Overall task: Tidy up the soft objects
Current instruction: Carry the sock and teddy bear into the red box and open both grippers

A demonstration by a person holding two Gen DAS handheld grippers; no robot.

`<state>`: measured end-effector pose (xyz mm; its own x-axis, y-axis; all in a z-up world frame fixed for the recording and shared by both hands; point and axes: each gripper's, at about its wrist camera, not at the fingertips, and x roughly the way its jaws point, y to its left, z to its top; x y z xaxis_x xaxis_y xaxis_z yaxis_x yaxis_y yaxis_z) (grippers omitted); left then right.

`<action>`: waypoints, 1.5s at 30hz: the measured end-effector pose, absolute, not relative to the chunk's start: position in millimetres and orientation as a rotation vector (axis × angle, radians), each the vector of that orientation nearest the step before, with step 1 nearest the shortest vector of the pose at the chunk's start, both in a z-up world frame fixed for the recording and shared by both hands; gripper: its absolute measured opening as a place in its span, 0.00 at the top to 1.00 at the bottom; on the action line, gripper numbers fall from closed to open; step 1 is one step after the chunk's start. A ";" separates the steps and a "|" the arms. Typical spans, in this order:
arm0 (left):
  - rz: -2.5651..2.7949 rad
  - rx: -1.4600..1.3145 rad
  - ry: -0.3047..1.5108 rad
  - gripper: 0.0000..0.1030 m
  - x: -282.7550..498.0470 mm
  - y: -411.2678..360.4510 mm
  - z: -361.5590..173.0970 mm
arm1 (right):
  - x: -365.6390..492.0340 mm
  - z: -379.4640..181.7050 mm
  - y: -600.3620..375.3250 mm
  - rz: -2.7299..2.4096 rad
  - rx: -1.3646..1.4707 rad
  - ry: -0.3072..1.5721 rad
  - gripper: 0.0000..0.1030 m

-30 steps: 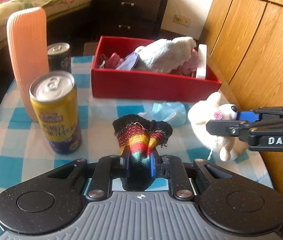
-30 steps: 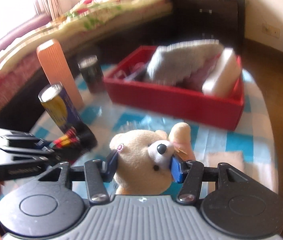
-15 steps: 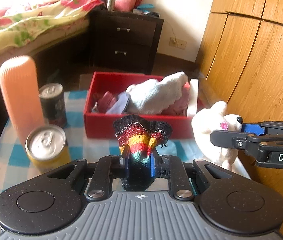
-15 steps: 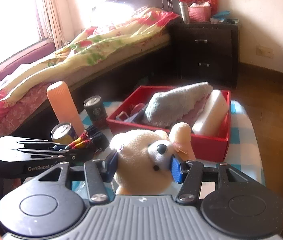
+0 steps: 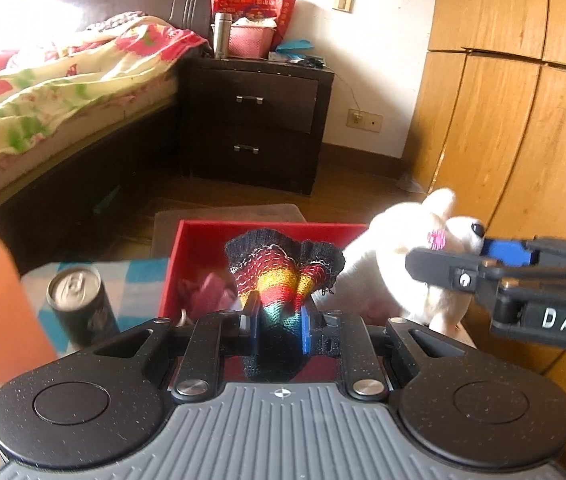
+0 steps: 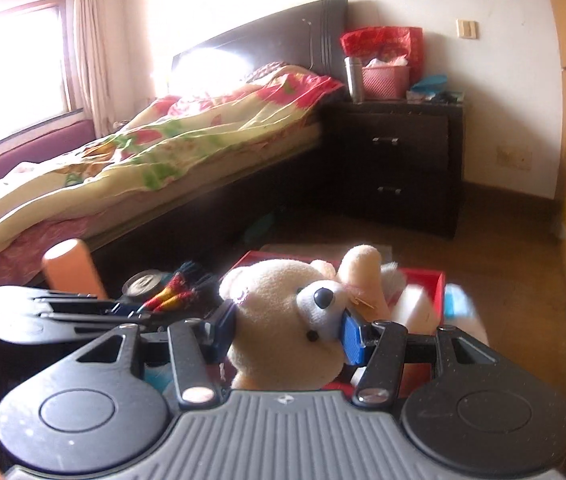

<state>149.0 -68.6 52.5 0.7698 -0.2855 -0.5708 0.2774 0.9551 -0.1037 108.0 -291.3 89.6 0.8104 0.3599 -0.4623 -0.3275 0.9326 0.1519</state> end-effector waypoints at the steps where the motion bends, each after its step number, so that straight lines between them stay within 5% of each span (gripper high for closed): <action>1: -0.300 -0.011 0.620 0.84 156.2 -69.6 51.3 | 114.1 90.4 -290.2 0.364 0.058 0.498 0.69; 11: -0.240 -0.004 0.646 0.81 201.6 -70.6 35.2 | 174.6 74.9 -286.3 0.317 0.014 0.507 0.69; 13: -0.234 -0.003 0.657 0.77 206.7 -71.3 31.3 | 184.0 72.4 -285.9 0.312 0.019 0.516 0.69; 18: -0.198 0.002 0.651 0.46 213.9 -72.1 28.5 | 200.7 67.4 -284.1 0.300 0.025 0.547 0.61; 23: -0.188 0.013 0.639 0.40 210.5 -72.5 33.6 | 203.9 68.0 -286.0 0.296 0.031 0.554 0.50; 37: -0.260 -0.007 0.643 0.42 173.9 -67.0 44.0 | 175.4 89.3 -302.8 0.273 0.075 0.509 0.46; 45: -0.461 -0.038 0.789 0.45 108.5 -111.3 19.7 | 115.8 97.4 -321.6 0.252 0.087 0.496 0.46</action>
